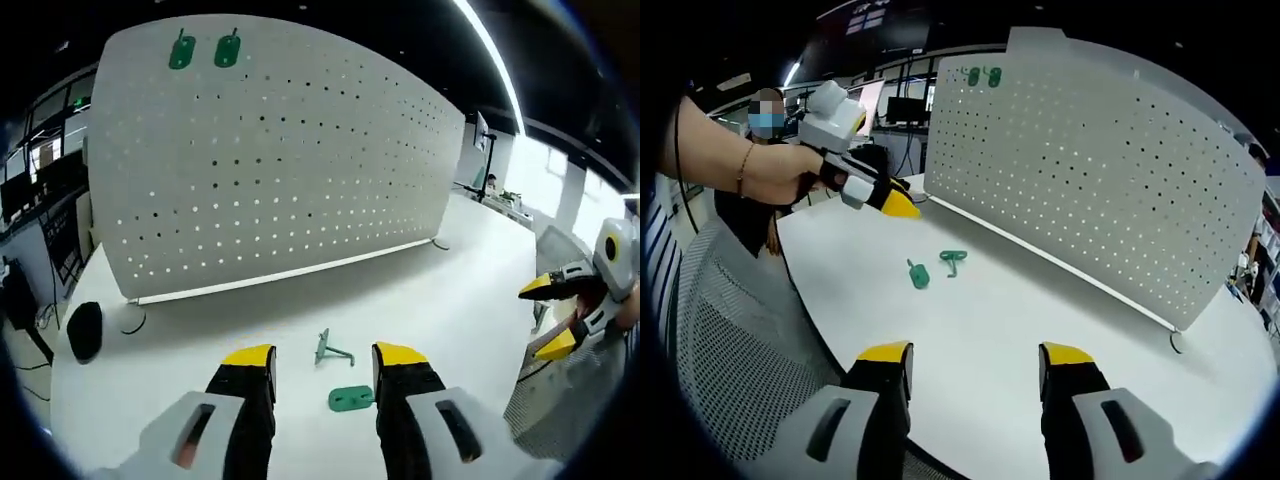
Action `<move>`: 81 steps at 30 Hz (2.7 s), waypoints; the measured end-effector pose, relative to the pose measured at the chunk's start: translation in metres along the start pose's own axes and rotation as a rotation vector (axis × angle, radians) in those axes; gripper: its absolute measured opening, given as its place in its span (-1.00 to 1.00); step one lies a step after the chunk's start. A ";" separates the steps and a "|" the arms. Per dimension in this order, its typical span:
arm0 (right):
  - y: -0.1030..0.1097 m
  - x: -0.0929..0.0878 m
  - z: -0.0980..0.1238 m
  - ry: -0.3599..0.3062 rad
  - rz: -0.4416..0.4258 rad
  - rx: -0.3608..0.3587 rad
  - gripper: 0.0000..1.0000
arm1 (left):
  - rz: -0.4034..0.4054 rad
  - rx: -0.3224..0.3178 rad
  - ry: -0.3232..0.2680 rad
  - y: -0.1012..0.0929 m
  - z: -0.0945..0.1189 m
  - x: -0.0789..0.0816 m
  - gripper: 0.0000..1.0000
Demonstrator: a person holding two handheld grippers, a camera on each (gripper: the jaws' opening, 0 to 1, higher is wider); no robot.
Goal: Insert the hook assembly into the mounting plate slot until the hook locks in place.
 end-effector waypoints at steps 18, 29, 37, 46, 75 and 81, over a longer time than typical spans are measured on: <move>-0.001 -0.003 -0.003 0.031 -0.030 0.013 -0.08 | 0.017 -0.047 0.104 0.007 -0.054 -0.025 -0.45; -0.001 -0.004 -0.006 0.043 -0.048 0.023 -0.09 | -0.070 -0.077 0.111 0.003 -0.072 -0.035 -0.64; -0.002 -0.005 -0.008 0.051 -0.054 0.029 -0.10 | -0.062 -0.095 0.112 0.000 -0.082 -0.036 -0.69; -0.002 -0.006 -0.009 0.058 -0.058 0.032 -0.11 | -0.081 -0.099 0.099 -0.005 -0.087 -0.039 -0.82; 0.001 -0.001 -0.011 0.047 -0.045 0.069 -0.14 | -0.090 -0.101 0.161 0.002 -0.055 0.024 -0.96; 0.000 0.017 -0.020 0.029 0.011 0.108 -0.20 | -0.095 -0.139 0.264 -0.010 -0.038 0.046 -0.97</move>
Point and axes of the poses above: the point that each gripper's makers call its tool centre point, and the gripper's own axes: z roughly backward along the fingers, y roughly to its left, x roughly out of its top, the point moved 10 cm from there along z, roughly backward along the fingers, and after that the axes turned 12 degrees about x, right-handed, at the moved point
